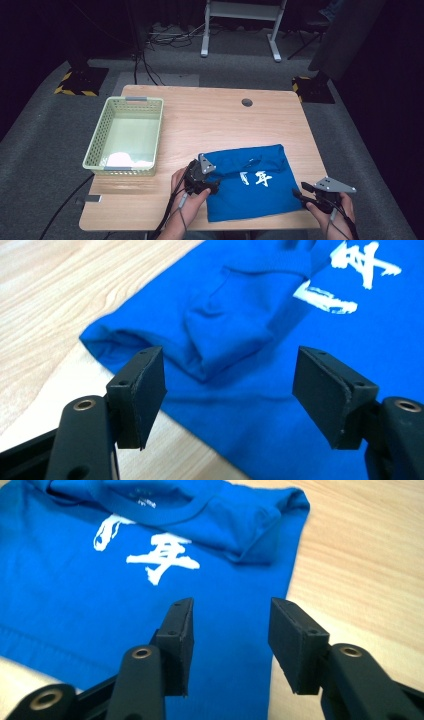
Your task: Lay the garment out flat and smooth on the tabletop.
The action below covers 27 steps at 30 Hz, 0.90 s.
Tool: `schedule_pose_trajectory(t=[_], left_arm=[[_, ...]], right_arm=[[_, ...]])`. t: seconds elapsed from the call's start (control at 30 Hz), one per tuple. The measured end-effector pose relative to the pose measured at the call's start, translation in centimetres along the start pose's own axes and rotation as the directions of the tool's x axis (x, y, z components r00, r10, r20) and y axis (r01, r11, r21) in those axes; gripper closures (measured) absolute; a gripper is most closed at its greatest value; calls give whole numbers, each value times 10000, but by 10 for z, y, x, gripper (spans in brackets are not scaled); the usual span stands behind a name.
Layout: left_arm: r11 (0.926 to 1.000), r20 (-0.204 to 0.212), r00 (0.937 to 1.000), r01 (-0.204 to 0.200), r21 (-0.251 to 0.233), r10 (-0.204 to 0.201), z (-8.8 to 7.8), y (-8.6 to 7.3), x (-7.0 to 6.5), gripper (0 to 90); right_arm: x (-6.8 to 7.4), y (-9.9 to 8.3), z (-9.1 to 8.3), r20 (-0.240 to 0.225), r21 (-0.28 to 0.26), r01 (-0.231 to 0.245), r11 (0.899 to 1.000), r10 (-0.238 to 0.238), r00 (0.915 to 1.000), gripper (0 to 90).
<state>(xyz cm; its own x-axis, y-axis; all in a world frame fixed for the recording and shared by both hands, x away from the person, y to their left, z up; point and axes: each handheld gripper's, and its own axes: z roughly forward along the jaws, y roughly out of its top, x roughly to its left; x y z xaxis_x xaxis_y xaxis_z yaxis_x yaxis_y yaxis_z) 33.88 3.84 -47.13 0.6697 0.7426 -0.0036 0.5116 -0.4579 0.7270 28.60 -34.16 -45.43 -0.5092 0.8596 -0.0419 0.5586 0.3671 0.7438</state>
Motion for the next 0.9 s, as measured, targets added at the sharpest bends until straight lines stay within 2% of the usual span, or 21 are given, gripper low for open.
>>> schedule_pose_trajectory(t=[0.13, 0.3, 0.6, 0.7, 0.8, 0.87, 0.9], left_arm=[[9999, -71, 9999, -104, 131, 105, 1, 2, 1, 290], [9997, -84, 10000, -36, 243, 38, 5, 4, 4, 301], [9983, -189, 9998, -11, 579, 22, 18, 9, 9, 307], [9976, -160, 9998, -69, 686, 80, 24, 11, 9, 310], [9974, -94, 9999, -67, 712, 74, 30, 13, 10, 352], [9965, 22, 9998, -189, 811, 187, 34, 16, 10, 379], [9958, 93, 9995, -315, 865, 308, 35, 17, 9, 420]], right_arm=[[-3, 10, 7, -41, -87, 64, 9999, -64, 10000, 518], [-6, 24, 21, -31, 15, 272, 9996, -272, 9996, 496], [-24, 36, 57, -121, 286, 35, 9996, -31, 9999, 436], [-28, 40, 69, -119, 369, 188, 9991, -183, 9998, 416], [-31, 43, 79, -190, 477, 309, 9984, -300, 9994, 415], [-32, 45, 85, -249, 574, 395, 9976, -381, 9990, 420], [-33, 45, 88, -293, 597, 467, 9971, -451, 9986, 426]])
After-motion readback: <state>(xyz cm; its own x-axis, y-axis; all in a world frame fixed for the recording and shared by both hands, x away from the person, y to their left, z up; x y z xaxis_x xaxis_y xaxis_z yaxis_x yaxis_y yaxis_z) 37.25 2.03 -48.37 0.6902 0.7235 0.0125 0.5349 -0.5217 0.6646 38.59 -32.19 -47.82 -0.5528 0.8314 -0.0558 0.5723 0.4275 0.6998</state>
